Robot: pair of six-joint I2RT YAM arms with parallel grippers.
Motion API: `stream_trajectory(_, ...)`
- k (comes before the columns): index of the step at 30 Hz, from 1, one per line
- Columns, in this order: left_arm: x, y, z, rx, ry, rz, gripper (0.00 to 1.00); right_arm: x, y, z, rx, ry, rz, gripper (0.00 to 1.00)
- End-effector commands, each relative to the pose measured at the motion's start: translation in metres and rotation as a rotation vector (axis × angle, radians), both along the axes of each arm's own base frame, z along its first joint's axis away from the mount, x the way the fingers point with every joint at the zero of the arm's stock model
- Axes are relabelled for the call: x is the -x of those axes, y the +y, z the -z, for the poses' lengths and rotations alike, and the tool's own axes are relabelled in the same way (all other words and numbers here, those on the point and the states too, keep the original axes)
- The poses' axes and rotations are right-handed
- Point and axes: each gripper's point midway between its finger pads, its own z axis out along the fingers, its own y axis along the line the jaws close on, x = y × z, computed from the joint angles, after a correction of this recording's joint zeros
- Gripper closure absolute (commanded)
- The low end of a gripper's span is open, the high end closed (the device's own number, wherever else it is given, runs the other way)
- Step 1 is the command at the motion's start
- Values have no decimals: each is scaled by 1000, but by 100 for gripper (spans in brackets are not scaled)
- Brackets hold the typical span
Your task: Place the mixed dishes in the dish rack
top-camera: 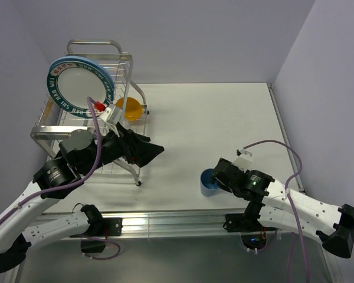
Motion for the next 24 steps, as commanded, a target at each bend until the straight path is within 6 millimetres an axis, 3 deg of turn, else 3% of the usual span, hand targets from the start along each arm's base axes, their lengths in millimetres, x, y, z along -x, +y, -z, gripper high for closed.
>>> stream_trajectory(1, 3, -12, 0, 13, -1, 55, 8, -2, 12, 6, -74, -6, 11, 25)
stream_trajectory(3, 2, -17, 7, -4, 15, 69, 9, -2, 13, 10, -86, -5, 8, 38)
stream_trajectory(4, 1, -19, 11, -13, 21, 74, 9, -2, 14, 9, -94, -11, 1, 60)
stream_trajectory(7, -1, -27, 22, -36, 44, 89, 10, -9, 17, -2, -108, -64, -10, 100)
stream_trajectory(10, -5, -35, 36, -59, 70, 100, 10, -21, 24, -27, -93, -129, -60, 100)
stream_trajectory(11, -5, -36, 38, -63, 74, 105, 9, -27, 30, -46, -106, -161, -76, 100)
stream_trajectory(13, -6, -43, 47, -79, 94, 126, 10, -32, 36, -57, -44, -175, -146, 100)
stream_trajectory(14, -7, -45, 50, -86, 101, 129, 10, -37, 44, -73, -50, -199, -166, 100)
stream_trajectory(16, -8, -51, 57, -98, 115, 136, 11, -42, 51, -79, 9, -197, -209, 100)
stream_trajectory(17, -7, -54, 60, -106, 120, 142, 11, -47, 55, -95, 18, -223, -203, 100)
stream_trajectory(19, -8, -61, 66, -123, 129, 142, 12, -49, 66, -100, 59, -230, -229, 100)
stream_trajectory(20, -8, -63, 68, -131, 128, 131, 12, -53, 70, -114, 59, -252, -228, 100)
stream_trajectory(24, -14, -67, 71, -151, 126, 86, 12, -55, 93, -126, 72, -258, -261, 100)
